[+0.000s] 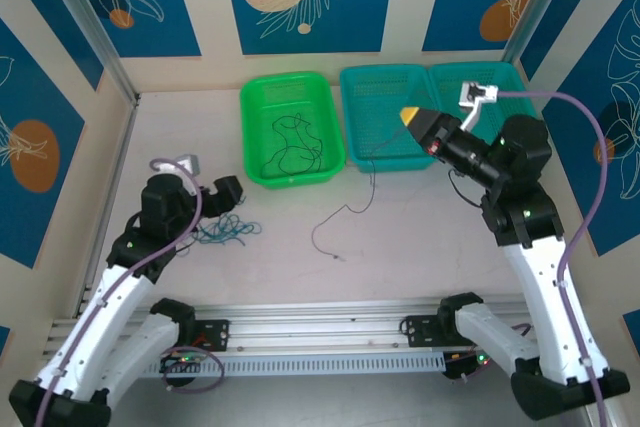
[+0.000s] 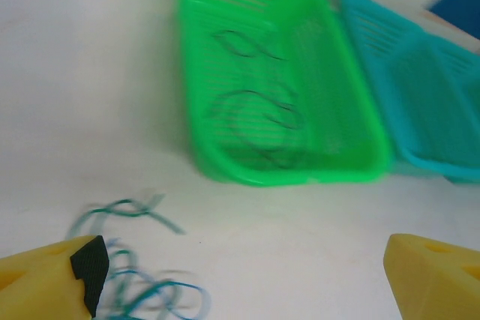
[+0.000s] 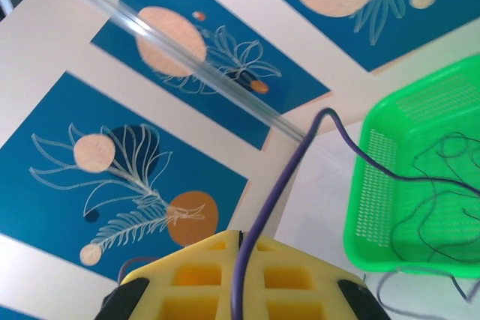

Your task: Untangle the cables

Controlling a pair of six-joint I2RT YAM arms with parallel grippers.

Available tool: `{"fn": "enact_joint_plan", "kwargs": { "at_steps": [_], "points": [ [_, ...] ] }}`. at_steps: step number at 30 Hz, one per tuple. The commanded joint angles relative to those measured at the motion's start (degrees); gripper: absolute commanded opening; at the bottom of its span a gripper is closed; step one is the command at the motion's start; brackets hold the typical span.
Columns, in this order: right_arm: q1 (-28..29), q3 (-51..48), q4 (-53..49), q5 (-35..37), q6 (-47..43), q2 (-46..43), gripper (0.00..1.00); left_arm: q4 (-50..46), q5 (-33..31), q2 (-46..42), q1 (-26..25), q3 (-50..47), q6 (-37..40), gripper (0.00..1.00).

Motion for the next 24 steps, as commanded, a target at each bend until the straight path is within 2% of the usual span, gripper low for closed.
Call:
{"fn": "enact_joint_plan", "kwargs": {
  "at_steps": [1, 5, 10, 14, 16, 20, 24],
  "points": [
    [4.4, 8.0, -0.7, 2.5, -4.5, 5.9, 0.00, -1.5, 4.9, 1.5, -7.5, 4.8, 3.9, 0.93],
    [7.2, 17.7, 0.2, 2.2, -4.9, 14.5, 0.00, 5.0, 14.7, 0.8, -13.4, 3.2, 3.2, 0.89],
    [8.8, 30.0, -0.1, 1.8, -5.7, 25.3, 0.00, 3.0, 12.9, 0.2, -21.6, 2.8, 5.3, 0.91],
    [9.2, 39.9, -2.0, 2.3, -6.5, 34.1, 0.00, 7.0, 15.4, -0.6, -25.4, 0.4, 6.3, 0.97],
    [9.3, 46.5, -4.2, 1.3, -6.4, 39.2, 0.00, 6.1, 14.3, -0.3, -26.5, 0.2, 7.1, 1.00],
    [9.5, 57.9, -7.4, -0.8, -4.6, 48.8, 0.00, 3.3, 9.8, -0.4, -27.0, 0.7, 8.2, 1.00],
    [10.0, 66.9, -11.1, 0.4, -5.2, 57.4, 0.00, -0.1, 2.7, -1.3, -27.0, 1.7, 7.0, 1.00]
  ]
}}
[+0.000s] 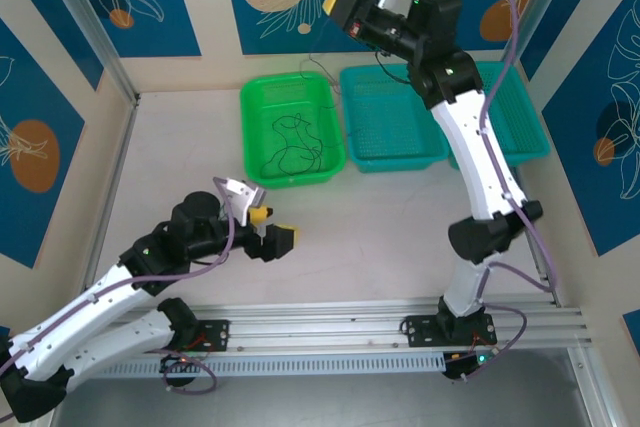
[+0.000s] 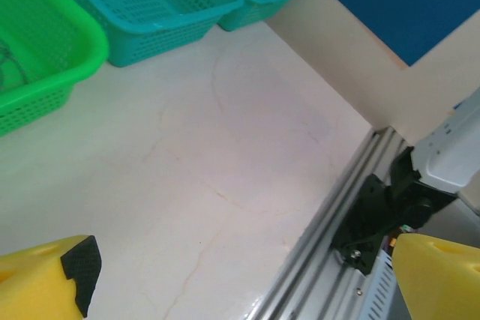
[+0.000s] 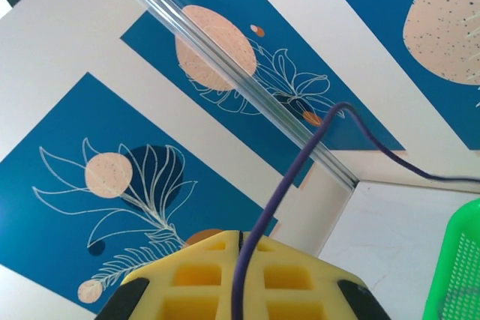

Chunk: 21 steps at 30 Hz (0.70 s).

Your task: Untangle the cables

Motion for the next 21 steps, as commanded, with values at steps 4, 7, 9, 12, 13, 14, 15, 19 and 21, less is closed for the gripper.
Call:
{"fn": "enact_joint_plan", "kwargs": {
  "at_steps": [4, 7, 9, 12, 13, 14, 15, 19, 21],
  "points": [
    [0.8, 8.1, -7.4, -1.3, -0.9, 12.2, 0.00, -7.1, -12.6, -1.8, -0.5, 2.1, -0.9, 1.00],
    [1.7, 7.8, -8.8, -2.8, -1.7, 17.7, 0.00, -8.8, -16.2, -2.6, -0.5, 2.0, -2.5, 1.00],
    [2.9, 7.3, -10.0, -3.4, -3.3, 21.2, 0.00, -10.1, -19.1, -3.1, -0.5, 1.9, -4.3, 1.00],
    [5.5, 7.3, -13.1, -1.2, -6.5, 26.3, 0.00, -11.8, -21.7, -3.9, -0.5, 2.0, -5.7, 1.00],
    [6.3, 7.2, -14.5, 0.6, -6.8, 27.8, 0.00, -11.9, -21.9, -4.2, -0.5, 1.9, -5.8, 1.00],
    [6.9, 7.2, -15.4, 1.8, -6.9, 29.0, 0.00, -12.0, -21.9, -4.4, -0.4, 1.9, -5.9, 1.00],
    [7.4, 7.3, -16.0, 2.3, -6.7, 30.3, 0.00, -12.1, -22.0, -4.7, -0.5, 1.8, -6.0, 1.00],
    [8.3, 10.0, -20.0, 3.1, -6.4, 33.4, 0.35, -12.9, -23.2, -4.8, -0.5, 1.6, -6.6, 0.99],
    [8.2, 11.6, -22.9, 5.1, -6.8, 33.1, 0.49, -13.5, -24.1, -4.6, -0.5, 1.6, -7.2, 0.99]
  ]
}}
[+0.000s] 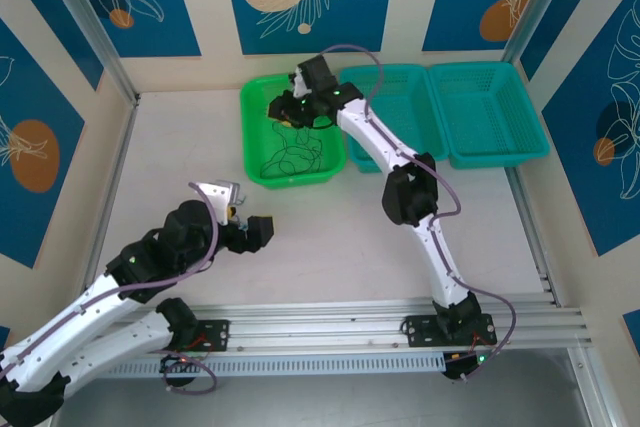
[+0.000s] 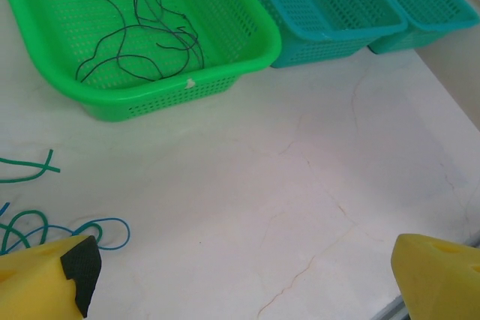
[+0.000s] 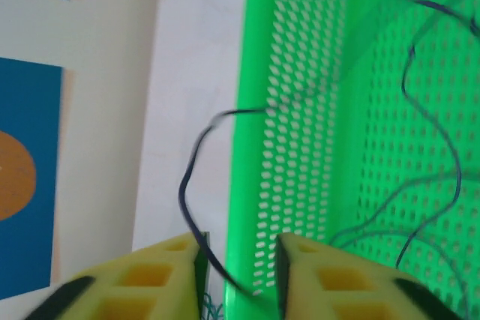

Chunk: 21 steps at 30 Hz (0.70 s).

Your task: Untangle the cables

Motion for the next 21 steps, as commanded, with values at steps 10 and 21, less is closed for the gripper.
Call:
{"fn": "enact_joint_plan", "kwargs": {
  "at_steps": [10, 21],
  "points": [
    [-2.0, -3.4, -9.5, 4.0, -10.1, -16.5, 0.65, -6.8, -10.1, 2.7, -0.2, 2.6, -4.3, 0.97],
    [2.2, -62.4, 14.4, 4.0, -15.3, -66.1, 0.62, -2.0, 0.8, 12.9, 22.7, -2.3, -0.2, 0.90]
  ]
}}
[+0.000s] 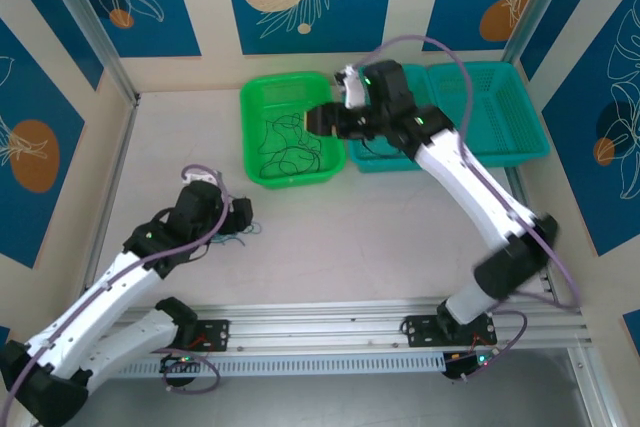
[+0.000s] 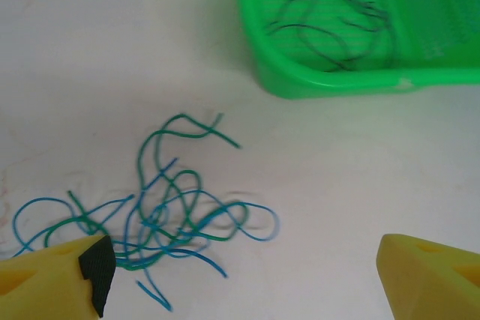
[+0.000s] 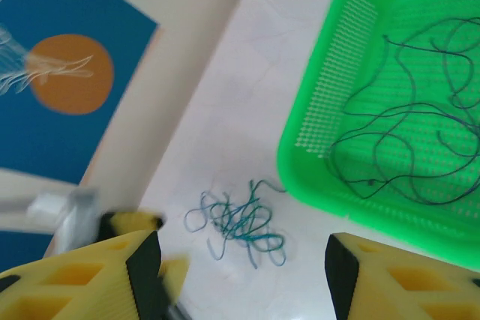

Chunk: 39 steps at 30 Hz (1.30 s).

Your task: Untangle the cables

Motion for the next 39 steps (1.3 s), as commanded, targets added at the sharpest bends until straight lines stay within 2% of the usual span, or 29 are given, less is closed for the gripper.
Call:
{"fn": "enact_joint_plan", "kwargs": {
  "at_steps": [1, 4, 7, 9, 17, 21, 24, 27, 29, 31, 32, 35, 36, 39],
  "points": [
    [2.9, -14.4, 6.4, 2.9, -2.7, -13.3, 0.62, 3.5, 6.0, 3.3, 7.3, -3.2, 0.7, 0.90],
    [5.4, -26.0, 6.6, 8.1, -0.1, -25.9, 0.62, 6.5, 6.6, 8.5, 11.3, -5.2, -0.5, 0.90],
    [6.2, -32.7, 5.2, 10.7, 3.9, -33.8, 0.61, 11.4, 8.6, 14.0, 13.0, -7.2, -1.2, 0.90],
    [6.3, -35.6, 3.8, 10.6, 6.3, -37.3, 0.61, 14.0, 9.6, 17.3, 13.2, -8.0, -1.5, 0.87],
    [6.7, -38.2, 3.7, 9.6, 10.3, -39.1, 0.61, 22.6, 19.4, 28.2, 12.7, -10.7, 0.2, 0.55],
    [6.8, -38.3, 7.0, 10.7, 10.3, -37.8, 0.61, 26.8, 25.5, 29.8, 9.4, -11.7, 1.5, 0.36],
    [6.7, -38.4, 7.9, 11.3, 10.6, -36.0, 0.61, 29.0, 27.6, 29.2, 4.2, -12.2, 1.6, 0.27],
    [6.7, -39.2, 8.3, 11.2, 11.3, -34.4, 0.61, 32.5, 30.2, 28.6, -2.3, -13.2, 0.5, 0.25],
    [6.7, -40.4, 8.6, 11.6, 12.0, -33.8, 0.61, 34.2, 31.4, 28.3, -6.3, -13.2, 0.2, 0.25],
    [6.7, -42.0, 9.3, 12.1, 12.5, -33.9, 0.61, 34.0, 30.9, 27.4, -9.1, -12.3, 0.6, 0.32],
    [6.5, -42.9, 9.5, 12.6, 13.0, -33.9, 0.61, 33.1, 29.5, 26.2, -10.1, -11.8, 1.0, 0.40],
    [6.3, -43.8, 9.3, 13.1, 13.4, -34.3, 0.61, 29.6, 24.1, 19.6, -10.6, -11.0, 1.6, 0.73],
    [6.4, -43.9, 8.9, 13.2, 13.4, -34.5, 0.61, 28.5, 22.1, 16.3, -10.6, -11.0, 1.8, 0.81],
    [6.5, -44.0, 8.3, 13.8, 12.8, -34.8, 0.61, 23.9, 14.8, 6.0, -10.5, -10.9, 2.5, 0.87]
  ]
}}
